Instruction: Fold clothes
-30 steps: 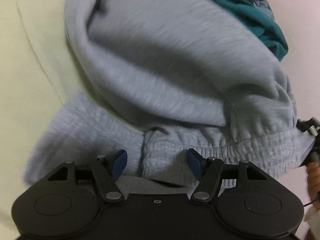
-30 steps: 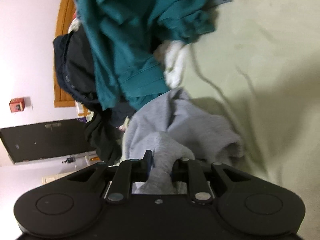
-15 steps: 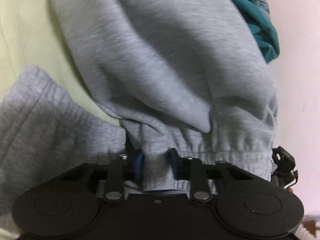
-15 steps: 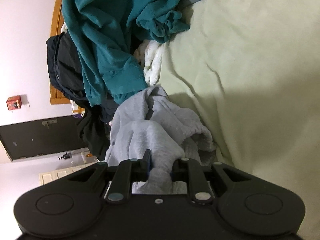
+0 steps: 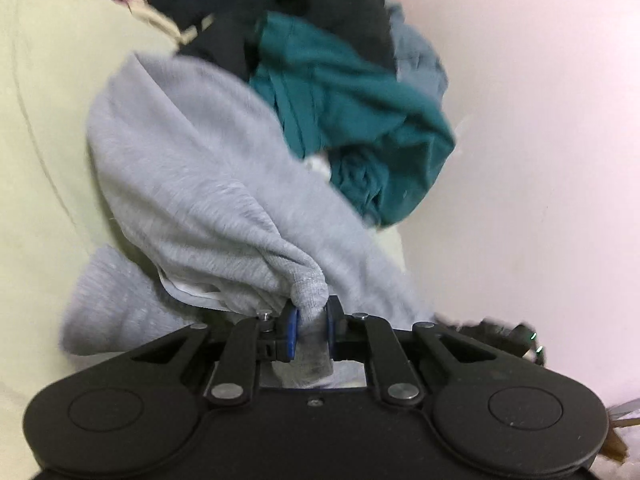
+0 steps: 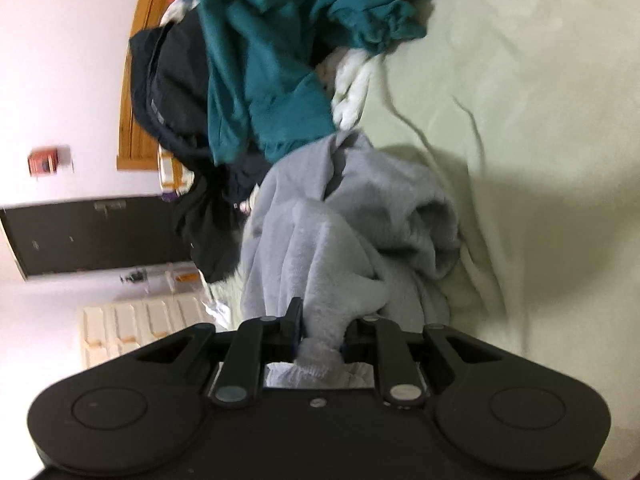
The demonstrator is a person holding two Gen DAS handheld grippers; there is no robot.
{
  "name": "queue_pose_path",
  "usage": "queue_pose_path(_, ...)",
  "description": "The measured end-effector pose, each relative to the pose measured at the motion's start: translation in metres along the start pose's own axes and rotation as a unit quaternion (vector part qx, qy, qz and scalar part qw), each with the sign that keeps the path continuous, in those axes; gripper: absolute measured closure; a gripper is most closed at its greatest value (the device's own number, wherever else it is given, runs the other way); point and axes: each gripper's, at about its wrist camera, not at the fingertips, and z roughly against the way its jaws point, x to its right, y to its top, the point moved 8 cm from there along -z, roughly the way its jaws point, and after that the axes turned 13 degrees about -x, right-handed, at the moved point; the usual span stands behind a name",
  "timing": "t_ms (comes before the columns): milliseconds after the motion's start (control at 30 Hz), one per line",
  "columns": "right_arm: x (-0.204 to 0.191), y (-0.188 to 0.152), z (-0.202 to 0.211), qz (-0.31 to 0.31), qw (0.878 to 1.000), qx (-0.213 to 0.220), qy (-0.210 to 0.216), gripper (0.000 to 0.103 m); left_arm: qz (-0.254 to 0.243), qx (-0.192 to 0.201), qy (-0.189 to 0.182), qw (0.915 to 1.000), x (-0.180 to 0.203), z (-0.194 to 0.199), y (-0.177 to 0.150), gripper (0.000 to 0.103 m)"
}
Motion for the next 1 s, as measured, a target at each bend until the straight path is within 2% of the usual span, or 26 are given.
queue_pose_path(133, -0.002, -0.034, -0.011, 0.016, 0.999, -0.028, -0.013, 0.087, -0.005, 0.008, 0.024, 0.9997, 0.006, 0.034, -0.015, 0.090)
queue_pose_path(300, 0.015, -0.061, -0.037, 0.042, 0.996, -0.055, -0.054, 0.087, 0.012, 0.005, 0.069, 0.9976, -0.029, 0.046, -0.041, 0.090)
queue_pose_path(433, 0.038, -0.073, -0.062, 0.076, 0.989, -0.073, -0.107, 0.087, 0.014, -0.030, 0.109, 0.9935, -0.075, 0.015, -0.063, 0.090)
queue_pose_path(500, 0.050, -0.080, -0.072, 0.096, 0.982, -0.080, -0.139, 0.086, 0.009, -0.043, 0.117, 0.9921, -0.084, 0.004, -0.067, 0.090)
queue_pose_path(600, 0.071, -0.089, -0.082, 0.096, 0.981, -0.085, -0.147, 0.083, -0.014, -0.069, 0.139, 0.9877, -0.105, -0.023, -0.077, 0.089)
queue_pose_path(667, 0.079, -0.092, -0.089, 0.113, 0.974, -0.087, -0.176, 0.078, -0.023, -0.086, 0.155, 0.9840, -0.120, -0.038, -0.083, 0.087)
queue_pose_path(733, 0.088, -0.098, -0.099, 0.127, 0.967, -0.094, -0.198, 0.071, -0.027, -0.102, 0.167, 0.9803, -0.133, -0.050, -0.087, 0.078)
queue_pose_path(767, 0.091, -0.100, -0.102, 0.123, 0.969, -0.093, -0.192, 0.067, -0.029, -0.110, 0.174, 0.9782, -0.140, -0.056, -0.089, 0.077)
queue_pose_path(833, 0.092, -0.104, -0.107, 0.122, 0.971, -0.090, -0.187, 0.052, -0.016, -0.121, 0.176, 0.9768, -0.155, -0.066, -0.090, 0.067)
queue_pose_path(967, 0.095, -0.107, -0.111, 0.113, 0.971, -0.077, -0.198, 0.043, 0.017, -0.130, 0.144, 0.9809, -0.175, -0.077, -0.083, 0.029)
queue_pose_path(1000, 0.094, -0.107, -0.112, 0.118, 0.968, -0.070, -0.210, 0.043, 0.011, -0.137, 0.150, 0.9791, -0.180, -0.081, -0.081, 0.028)
